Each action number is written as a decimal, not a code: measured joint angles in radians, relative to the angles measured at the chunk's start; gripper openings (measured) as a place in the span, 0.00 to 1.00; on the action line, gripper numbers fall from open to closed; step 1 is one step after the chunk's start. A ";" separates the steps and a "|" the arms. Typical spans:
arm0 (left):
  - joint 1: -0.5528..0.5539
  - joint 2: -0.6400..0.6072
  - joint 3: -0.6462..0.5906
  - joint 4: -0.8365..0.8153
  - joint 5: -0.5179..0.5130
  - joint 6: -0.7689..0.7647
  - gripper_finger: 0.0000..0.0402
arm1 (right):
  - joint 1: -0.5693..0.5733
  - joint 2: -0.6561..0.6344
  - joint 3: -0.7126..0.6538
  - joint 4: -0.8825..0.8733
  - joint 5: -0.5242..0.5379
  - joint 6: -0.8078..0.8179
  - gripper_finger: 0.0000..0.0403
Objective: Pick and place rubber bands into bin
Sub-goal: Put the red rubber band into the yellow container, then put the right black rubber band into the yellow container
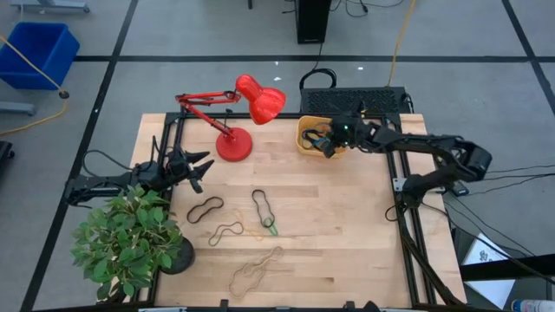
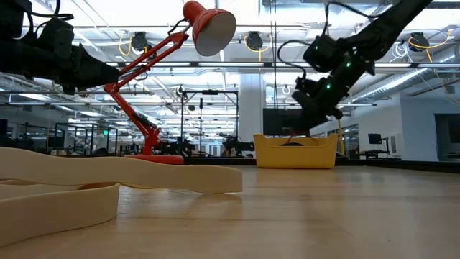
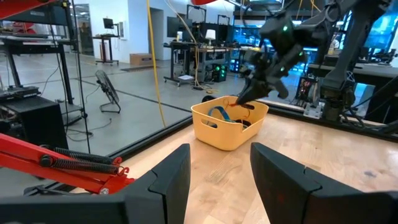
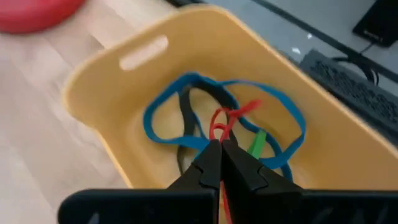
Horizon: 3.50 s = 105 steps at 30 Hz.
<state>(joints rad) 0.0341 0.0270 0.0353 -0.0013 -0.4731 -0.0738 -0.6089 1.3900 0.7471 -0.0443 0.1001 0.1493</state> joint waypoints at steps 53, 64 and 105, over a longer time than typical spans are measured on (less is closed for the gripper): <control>0.000 0.198 -0.001 0.122 0.128 -0.239 0.43 | 0.270 -0.427 -0.001 0.137 0.004 -0.154 0.45; 0.000 0.699 0.222 0.202 0.245 -0.135 0.43 | 0.270 -0.427 -0.001 0.136 0.010 -0.212 0.45; -0.002 1.591 0.643 -0.017 0.345 -0.086 0.43 | 0.270 -0.427 -0.001 -0.056 0.003 -0.322 0.46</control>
<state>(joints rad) 0.0319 1.6180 0.6785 -0.0181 -0.1284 -0.1602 -0.3386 0.9627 0.7460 -0.0999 0.1032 -0.1730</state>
